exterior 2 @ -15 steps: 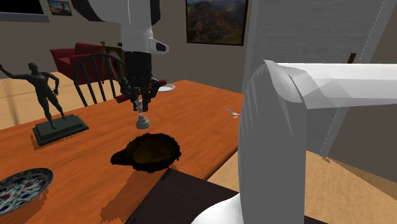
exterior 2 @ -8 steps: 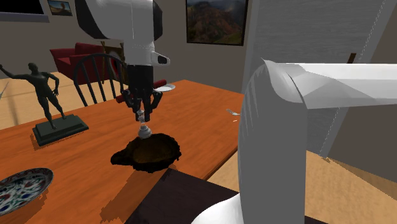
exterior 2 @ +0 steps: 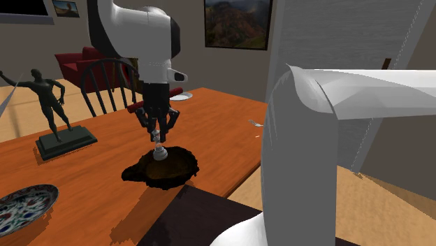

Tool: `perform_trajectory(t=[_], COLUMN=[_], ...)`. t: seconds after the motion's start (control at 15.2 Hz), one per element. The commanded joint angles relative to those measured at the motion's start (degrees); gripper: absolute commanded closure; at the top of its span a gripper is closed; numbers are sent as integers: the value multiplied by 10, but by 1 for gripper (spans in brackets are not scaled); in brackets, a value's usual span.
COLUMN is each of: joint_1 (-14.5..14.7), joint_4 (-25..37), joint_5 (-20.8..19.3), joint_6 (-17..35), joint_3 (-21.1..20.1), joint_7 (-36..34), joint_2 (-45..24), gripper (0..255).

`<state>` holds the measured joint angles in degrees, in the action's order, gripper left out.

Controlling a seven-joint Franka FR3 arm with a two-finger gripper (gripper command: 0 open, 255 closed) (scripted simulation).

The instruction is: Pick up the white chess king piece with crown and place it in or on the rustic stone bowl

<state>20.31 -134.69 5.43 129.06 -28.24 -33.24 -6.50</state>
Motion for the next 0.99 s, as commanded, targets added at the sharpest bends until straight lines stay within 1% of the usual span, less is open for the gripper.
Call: perform_trajectory(t=[0.0, 0.2, 0.26, 0.59, 0.86, 0.92], joint_1=[0, 0, 0, 0, -7, -7], joint_4=[0, 0, 0, 0, 40, 40], joint_5=[0, 0, 0, 0, 15, 15], joint_6=[1, 1, 1, 1, -76, -76], joint_3=[0, 0, 0, 0, 1, 1], joint_7=[0, 0, 0, 0, 13, 13], joint_2=[-1, -1, -1, -1, 40, 40], gripper=[255, 255, 0, 0, 0, 0])
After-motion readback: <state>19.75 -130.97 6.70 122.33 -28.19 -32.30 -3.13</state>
